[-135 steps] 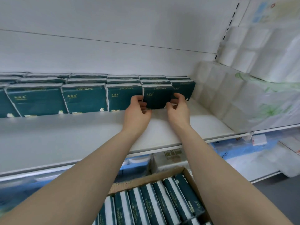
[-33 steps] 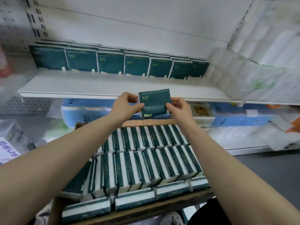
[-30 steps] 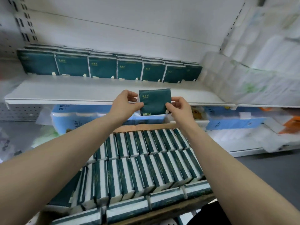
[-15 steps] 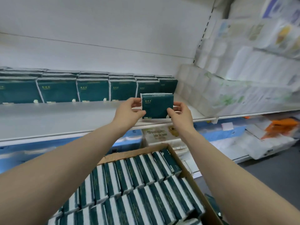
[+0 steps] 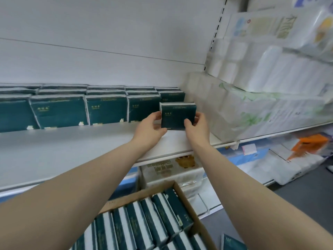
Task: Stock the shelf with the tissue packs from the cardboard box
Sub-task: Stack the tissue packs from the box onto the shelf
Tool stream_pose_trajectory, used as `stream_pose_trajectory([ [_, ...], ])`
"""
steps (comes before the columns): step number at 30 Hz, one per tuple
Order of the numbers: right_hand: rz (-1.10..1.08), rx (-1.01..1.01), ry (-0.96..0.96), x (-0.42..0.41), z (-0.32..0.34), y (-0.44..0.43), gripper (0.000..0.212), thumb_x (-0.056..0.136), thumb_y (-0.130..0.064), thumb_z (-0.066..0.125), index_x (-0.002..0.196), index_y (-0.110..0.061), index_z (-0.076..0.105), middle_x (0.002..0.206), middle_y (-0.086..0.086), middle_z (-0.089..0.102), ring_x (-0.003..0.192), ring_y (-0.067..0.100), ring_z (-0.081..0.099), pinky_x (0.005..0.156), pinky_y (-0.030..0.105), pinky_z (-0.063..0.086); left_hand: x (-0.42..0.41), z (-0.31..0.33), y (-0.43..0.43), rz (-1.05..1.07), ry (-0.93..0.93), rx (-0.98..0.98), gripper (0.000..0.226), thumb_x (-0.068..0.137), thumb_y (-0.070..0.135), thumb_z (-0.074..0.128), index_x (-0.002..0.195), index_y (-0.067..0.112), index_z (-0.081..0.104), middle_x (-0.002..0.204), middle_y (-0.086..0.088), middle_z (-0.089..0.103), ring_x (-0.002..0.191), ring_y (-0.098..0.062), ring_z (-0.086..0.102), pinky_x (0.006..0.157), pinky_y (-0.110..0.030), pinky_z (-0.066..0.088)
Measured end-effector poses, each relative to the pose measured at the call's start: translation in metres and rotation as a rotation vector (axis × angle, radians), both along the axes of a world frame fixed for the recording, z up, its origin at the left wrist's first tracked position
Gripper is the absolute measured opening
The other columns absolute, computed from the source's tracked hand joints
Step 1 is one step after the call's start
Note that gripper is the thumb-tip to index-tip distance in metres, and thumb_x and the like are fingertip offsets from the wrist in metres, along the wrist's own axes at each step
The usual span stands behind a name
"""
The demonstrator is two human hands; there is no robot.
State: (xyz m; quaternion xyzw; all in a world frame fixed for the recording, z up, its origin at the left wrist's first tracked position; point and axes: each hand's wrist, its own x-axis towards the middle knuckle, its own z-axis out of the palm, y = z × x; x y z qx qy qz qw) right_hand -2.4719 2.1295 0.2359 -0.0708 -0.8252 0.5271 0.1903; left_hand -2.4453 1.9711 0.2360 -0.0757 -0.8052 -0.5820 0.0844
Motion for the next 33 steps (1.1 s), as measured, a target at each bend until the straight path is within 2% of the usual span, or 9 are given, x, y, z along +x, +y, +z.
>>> stream_pose_trajectory([
  [3, -0.028, 0.041, 0.008, -0.016, 0.000, -0.001, 0.042, 0.098, -0.020, 0.056, 0.137, -0.014, 0.045, 0.135, 0.005, 0.046, 0.115, 0.019, 0.051, 0.095, 0.027, 0.039, -0.019, 0.001, 0.008, -0.024, 0.025, -0.053, 0.060, 0.089, 0.007, 0.063, 0.144, 0.017, 0.041, 0.135, -0.001, 0.054, 0.121, -0.017, 0.055, 0.100, -0.026, 0.041],
  [5, -0.062, 0.074, 0.001, -0.028, 0.000, -0.004, 0.045, 0.097, -0.021, 0.056, 0.139, -0.011, 0.045, 0.136, 0.009, 0.044, 0.122, 0.025, 0.049, 0.102, 0.030, 0.037, -0.030, 0.000, 0.011, -0.023, 0.029, -0.084, 0.061, 0.089, 0.006, 0.061, 0.145, 0.019, 0.040, 0.133, -0.002, 0.053, 0.121, -0.016, 0.054, 0.097, -0.022, 0.039],
  [7, -0.100, 0.093, -0.008, -0.041, -0.001, -0.009, 0.046, 0.096, -0.022, 0.057, 0.139, -0.010, 0.048, 0.137, 0.013, 0.044, 0.126, 0.031, 0.046, 0.111, 0.040, 0.035, -0.039, -0.004, 0.011, -0.008, 0.047, -0.094, 0.063, 0.087, 0.007, 0.060, 0.144, 0.024, 0.041, 0.132, -0.005, 0.053, 0.119, -0.017, 0.056, 0.100, -0.025, 0.041],
  [9, -0.104, 0.096, -0.016, -0.052, -0.003, -0.014, 0.045, 0.096, -0.022, 0.057, 0.138, -0.010, 0.050, 0.135, 0.016, 0.046, 0.126, 0.033, 0.046, 0.110, 0.038, 0.034, -0.045, -0.010, 0.010, 0.003, 0.060, -0.108, 0.063, 0.086, 0.009, 0.059, 0.143, 0.028, 0.041, 0.129, -0.004, 0.053, 0.116, -0.016, 0.058, 0.103, -0.030, 0.043],
  [14, -0.046, 0.079, -0.002, -0.060, -0.009, -0.016, 0.045, 0.096, -0.022, 0.057, 0.138, -0.010, 0.048, 0.133, 0.015, 0.052, 0.123, 0.031, 0.051, 0.098, 0.031, 0.038, -0.046, -0.015, 0.008, -0.011, 0.052, -0.039, 0.061, 0.088, 0.008, 0.059, 0.144, 0.025, 0.040, 0.128, 0.004, 0.044, 0.122, -0.012, 0.052, 0.108, -0.032, 0.041],
  [16, -0.038, 0.030, 0.027, -0.058, -0.010, -0.013, 0.051, 0.094, -0.020, 0.059, 0.142, -0.011, 0.044, 0.133, 0.012, 0.056, 0.122, 0.028, 0.055, 0.100, 0.035, 0.044, -0.046, -0.015, 0.009, -0.018, 0.054, -0.032, 0.062, 0.089, 0.007, 0.059, 0.146, 0.023, 0.038, 0.136, -0.001, 0.043, 0.127, -0.016, 0.050, 0.109, -0.032, 0.040],
  [19, 0.002, 0.003, 0.053, -0.053, -0.009, -0.013, 0.048, 0.095, -0.015, 0.058, 0.141, -0.013, 0.046, 0.131, 0.006, 0.060, 0.118, 0.022, 0.058, 0.094, 0.029, 0.043, -0.046, -0.016, 0.009, -0.014, 0.050, -0.051, 0.065, 0.090, 0.008, 0.059, 0.149, 0.020, 0.033, 0.146, -0.007, 0.038, 0.132, -0.018, 0.046, 0.108, -0.028, 0.038],
  [24, 0.079, 0.095, 0.044, -0.052, -0.011, -0.012, 0.041, 0.098, -0.018, 0.055, 0.139, -0.015, 0.053, 0.131, 0.007, 0.062, 0.118, 0.021, 0.057, 0.095, 0.028, 0.043, -0.047, -0.017, 0.008, -0.004, 0.054, -0.103, 0.067, 0.091, 0.012, 0.061, 0.150, 0.015, 0.030, 0.151, -0.005, 0.038, 0.135, -0.016, 0.043, 0.100, -0.018, 0.033],
  [33, 0.099, 0.100, 0.020, -0.054, -0.011, -0.011, 0.040, 0.100, -0.016, 0.051, 0.139, -0.018, 0.054, 0.134, 0.006, 0.061, 0.123, 0.021, 0.056, 0.096, 0.026, 0.041, -0.051, -0.021, 0.007, -0.011, 0.021, -0.147, 0.068, 0.093, 0.017, 0.060, 0.152, 0.017, 0.026, 0.154, -0.002, 0.036, 0.140, -0.015, 0.036, 0.106, -0.021, 0.028],
])
